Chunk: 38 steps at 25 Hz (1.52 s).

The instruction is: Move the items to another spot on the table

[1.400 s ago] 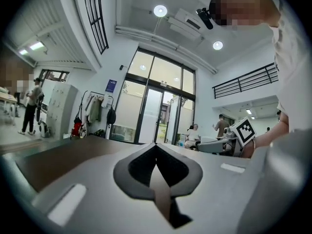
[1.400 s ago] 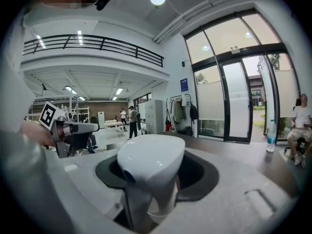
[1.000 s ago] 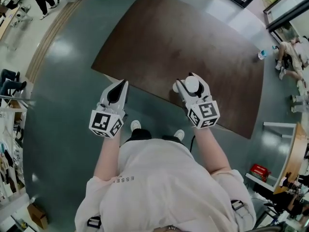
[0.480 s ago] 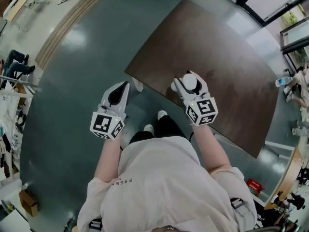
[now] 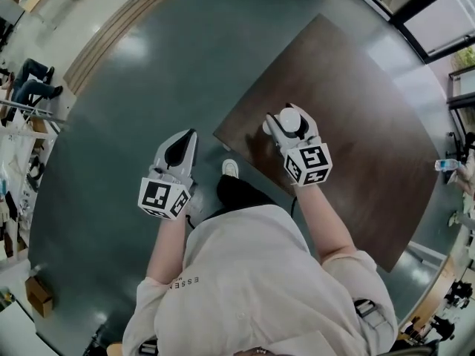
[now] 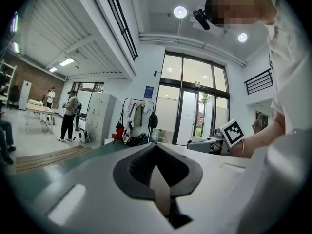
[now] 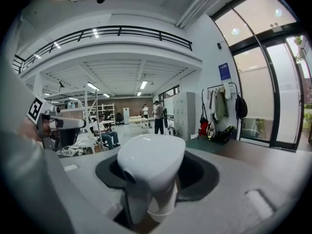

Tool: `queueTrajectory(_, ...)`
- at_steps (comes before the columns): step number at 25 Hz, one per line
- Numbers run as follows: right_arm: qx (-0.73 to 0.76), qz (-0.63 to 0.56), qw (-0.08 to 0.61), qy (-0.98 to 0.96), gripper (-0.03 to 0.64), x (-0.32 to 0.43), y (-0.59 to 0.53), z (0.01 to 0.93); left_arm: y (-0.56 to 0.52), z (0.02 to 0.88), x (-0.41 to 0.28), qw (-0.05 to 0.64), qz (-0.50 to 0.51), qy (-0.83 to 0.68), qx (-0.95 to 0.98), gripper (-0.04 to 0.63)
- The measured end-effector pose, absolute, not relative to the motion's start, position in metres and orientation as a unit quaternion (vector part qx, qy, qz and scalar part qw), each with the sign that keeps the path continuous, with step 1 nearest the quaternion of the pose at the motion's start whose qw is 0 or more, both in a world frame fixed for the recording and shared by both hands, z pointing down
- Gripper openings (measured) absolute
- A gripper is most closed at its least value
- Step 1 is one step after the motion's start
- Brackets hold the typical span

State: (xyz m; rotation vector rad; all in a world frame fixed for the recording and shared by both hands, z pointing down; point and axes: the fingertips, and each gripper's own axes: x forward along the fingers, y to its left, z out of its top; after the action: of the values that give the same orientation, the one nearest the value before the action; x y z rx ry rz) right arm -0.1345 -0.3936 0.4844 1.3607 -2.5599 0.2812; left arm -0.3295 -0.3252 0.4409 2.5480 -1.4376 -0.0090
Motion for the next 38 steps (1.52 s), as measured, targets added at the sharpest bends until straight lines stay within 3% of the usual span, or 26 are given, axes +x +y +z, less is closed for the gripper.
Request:
queueTrajectory(10, 0.480, 0.108, 0.125, -0.862, 0.222, -0.141, -0.459, 0.517, -0.411, 0.446, -0.336, 0.099, 0.004, -0.461, 0.882, 0.015)
queueTrajectory(23, 0.511, 0.103, 0.098, -0.848, 0.225, -0.137, -0.476, 0.529, -0.438, 0.480, -0.323, 0.128, 0.010, -0.423, 0.897, 0.015)
queueTrajectory(27, 0.538, 0.114, 0.104, -0.829, 0.321, -0.130, -0.476, 0.530, -0.436, 0.476, -0.323, 0.132, 0.009, -0.411, 0.902, 0.015)
queueTrajectory(30, 0.579, 0.102, 0.095, -0.804, 0.350, -0.112, -0.467, 0.520, -0.429, 0.474, -0.320, 0.132, 0.008, -0.399, 0.908, 0.015)
queueTrajectory(36, 0.627, 0.080, 0.079, -0.771, 0.348, -0.099, -0.416, 0.489, -0.399, 0.458, -0.318, 0.128, 0.002, -0.362, 0.923, 0.015)
queueTrajectory(38, 0.638, 0.078, 0.084, -0.761, 0.312, -0.102, -0.388, 0.477, -0.383, 0.448, -0.317, 0.127, 0.000, -0.343, 0.931, 0.015)
